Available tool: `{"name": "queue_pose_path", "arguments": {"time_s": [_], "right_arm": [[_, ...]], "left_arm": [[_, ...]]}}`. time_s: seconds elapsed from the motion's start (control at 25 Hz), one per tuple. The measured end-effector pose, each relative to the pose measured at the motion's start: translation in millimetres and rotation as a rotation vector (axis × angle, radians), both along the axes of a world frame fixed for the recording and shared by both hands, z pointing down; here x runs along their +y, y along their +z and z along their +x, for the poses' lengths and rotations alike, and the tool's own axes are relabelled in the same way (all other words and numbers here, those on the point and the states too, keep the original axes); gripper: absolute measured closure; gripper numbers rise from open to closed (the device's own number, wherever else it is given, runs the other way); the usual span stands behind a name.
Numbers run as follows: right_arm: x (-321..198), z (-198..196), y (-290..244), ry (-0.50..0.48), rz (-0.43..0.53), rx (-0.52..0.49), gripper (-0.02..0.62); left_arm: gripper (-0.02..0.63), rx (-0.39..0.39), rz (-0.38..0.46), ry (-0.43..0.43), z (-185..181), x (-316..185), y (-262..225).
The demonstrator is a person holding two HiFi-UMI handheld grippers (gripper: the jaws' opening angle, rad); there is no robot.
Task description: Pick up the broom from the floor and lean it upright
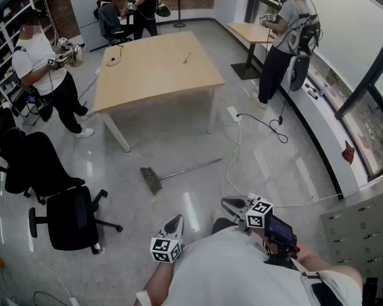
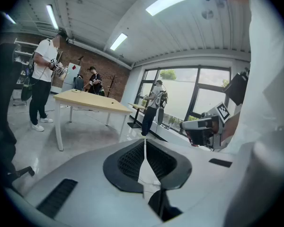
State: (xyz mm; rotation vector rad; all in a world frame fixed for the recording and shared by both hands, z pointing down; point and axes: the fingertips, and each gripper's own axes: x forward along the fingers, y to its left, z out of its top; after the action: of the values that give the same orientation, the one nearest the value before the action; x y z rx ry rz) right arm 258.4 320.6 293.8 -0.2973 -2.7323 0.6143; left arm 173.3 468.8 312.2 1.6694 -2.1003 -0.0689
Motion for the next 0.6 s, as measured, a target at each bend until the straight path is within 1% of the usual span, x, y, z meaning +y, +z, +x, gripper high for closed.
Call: {"name": "queue_pose_path", "arguments": {"time_s": [0.16, 0.36, 0.48, 0.6], "right_arm": [[-2.0, -18.4, 5.3, -0.025, -0.006, 0.009, 0.577], [-14.3, -49.7, 11.2, -0.033, -0.023, 0.0, 0.577], [-28.1, -67.1, 12.1, -0.024, -0.034, 0.004, 0.577], [-44.1, -82.1, 16.3, -0.003, -0.051, 0.011, 0.577]], "left_arm": [[0.588, 0.013, -0.005, -0.037, -15.2, 3.2, 6.9], [0.588, 0.026, -0.033, -0.052, -36.8, -2.2, 15.1], [0.588, 0.03, -0.047, -0.038, -49.8, -16.4, 16.2], [0.588, 0.018, -0.06, 0.009, -63.4, -36.5, 12.7]]}}
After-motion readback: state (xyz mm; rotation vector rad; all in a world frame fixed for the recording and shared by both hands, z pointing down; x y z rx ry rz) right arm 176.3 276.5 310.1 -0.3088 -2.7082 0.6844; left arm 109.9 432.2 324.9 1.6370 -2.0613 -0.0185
